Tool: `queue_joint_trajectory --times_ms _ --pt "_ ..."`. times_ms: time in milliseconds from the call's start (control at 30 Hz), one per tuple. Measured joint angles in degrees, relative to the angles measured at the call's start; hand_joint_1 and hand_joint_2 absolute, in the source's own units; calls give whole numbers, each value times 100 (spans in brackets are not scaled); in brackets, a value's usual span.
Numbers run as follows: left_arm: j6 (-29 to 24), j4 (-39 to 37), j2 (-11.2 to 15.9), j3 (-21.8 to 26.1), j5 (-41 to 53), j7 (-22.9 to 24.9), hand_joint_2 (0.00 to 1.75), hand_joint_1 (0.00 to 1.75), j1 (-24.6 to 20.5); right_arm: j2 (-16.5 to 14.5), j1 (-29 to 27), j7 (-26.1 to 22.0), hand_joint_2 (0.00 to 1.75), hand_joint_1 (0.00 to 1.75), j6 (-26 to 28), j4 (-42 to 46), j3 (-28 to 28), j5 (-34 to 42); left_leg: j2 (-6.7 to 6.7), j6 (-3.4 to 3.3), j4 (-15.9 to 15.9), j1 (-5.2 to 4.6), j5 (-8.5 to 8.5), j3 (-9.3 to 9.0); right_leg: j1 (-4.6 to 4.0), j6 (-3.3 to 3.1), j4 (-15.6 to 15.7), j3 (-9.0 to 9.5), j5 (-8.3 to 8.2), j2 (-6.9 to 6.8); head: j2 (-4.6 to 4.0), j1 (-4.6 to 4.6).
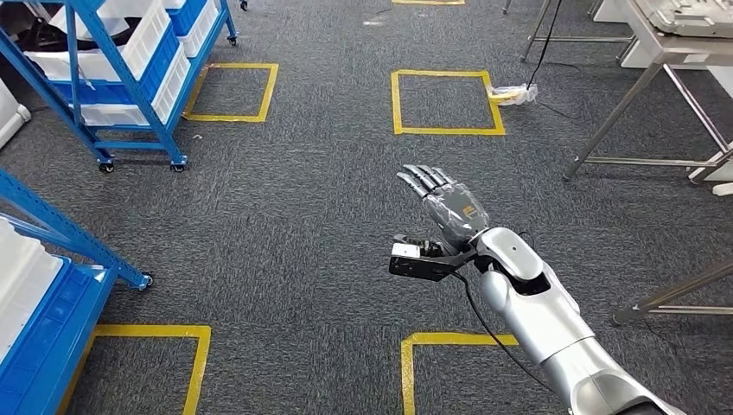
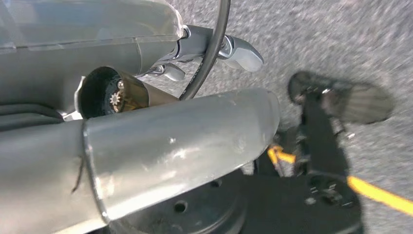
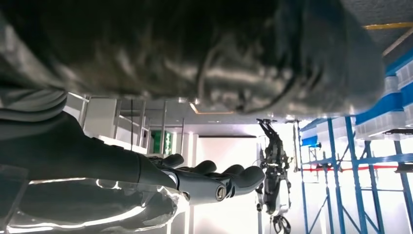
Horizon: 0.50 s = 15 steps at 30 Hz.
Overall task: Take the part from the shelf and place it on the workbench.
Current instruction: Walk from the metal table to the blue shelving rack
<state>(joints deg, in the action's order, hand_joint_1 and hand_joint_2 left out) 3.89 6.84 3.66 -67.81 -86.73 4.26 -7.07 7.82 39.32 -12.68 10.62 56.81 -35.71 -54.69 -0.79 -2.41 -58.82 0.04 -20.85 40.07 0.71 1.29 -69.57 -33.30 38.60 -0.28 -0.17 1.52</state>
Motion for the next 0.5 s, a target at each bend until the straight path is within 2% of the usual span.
queue_joint_trajectory --times_ms 33,67,100,167,200,233,267,300,333,367,433,500 --pt "-2 0 1 9 0 0 0 0 -6 3 -14 0 0 0 -1 -3 0 0 -31 -12 0 -7 -30 -23 1 8 -336 -251 63 9 0 0" --pt "-4 0 2 14 0 0 0 0 -11 4 -30 0 0 0 -2 -8 0 0 -71 -15 -1 -14 -58 -52 2 8 -504 -431 15 15 0 0" --pt "-4 0 3 16 0 0 0 0 -15 7 -40 0 0 0 -2 -12 0 0 -119 -10 -2 -21 -85 -90 2 -1 -457 -504 -155 22 0 1" --pt "-4 0 -5 19 0 1 0 0 -15 15 -36 0 0 0 -2 -16 0 0 -215 9 -5 -28 -139 -176 -10 -57 193 -361 -715 111 0 2" --pt "-4 1 -18 21 0 1 0 0 -19 26 -27 0 0 0 -2 -18 0 0 -259 24 -13 -33 -156 -196 -17 -98 546 -252 -933 223 0 -3" --pt "-4 2 -29 21 0 1 0 0 -25 35 -18 -1 0 0 -2 -18 0 0 -302 45 -18 -23 -162 -194 -29 -130 806 -166 -1064 317 0 -4" --pt "-6 3 -40 22 0 1 0 0 -31 44 -14 -2 0 0 -2 -18 0 0 -342 72 -20 -5 -156 -178 -46 -154 941 -126 -1107 389 0 -8" --pt "-11 4 -46 24 -1 0 0 0 -35 49 -9 -5 0 0 -1 -17 0 0 -392 110 -13 12 -143 -163 -61 -171 976 -107 -1099 401 0 -11" --pt "-20 4 -45 25 -1 0 0 0 -32 46 -4 -10 0 0 -1 -14 0 0 -445 150 7 26 -128 -161 -62 -187 1020 -79 -1109 349 0 -10" --pt "-29 4 -44 27 -1 0 0 0 -22 44 0 -14 0 0 0 -12 0 0 -431 182 3 25 -136 -159 -54 -212 1072 -39 -1126 289 0 -12" --pt "-42 4 -44 27 0 0 0 0 -10 40 16 -26 0 0 1 -3 0 0 -260 232 -233 11 -299 -66 -21 -266 1181 57 -1161 155 0 -22" --pt "-42 4 -46 28 0 0 0 0 -15 40 24 -39 0 0 1 2 0 0 -56 281 -886 39 -634 230 -24 -299 1218 110 -1161 15 0 -32"
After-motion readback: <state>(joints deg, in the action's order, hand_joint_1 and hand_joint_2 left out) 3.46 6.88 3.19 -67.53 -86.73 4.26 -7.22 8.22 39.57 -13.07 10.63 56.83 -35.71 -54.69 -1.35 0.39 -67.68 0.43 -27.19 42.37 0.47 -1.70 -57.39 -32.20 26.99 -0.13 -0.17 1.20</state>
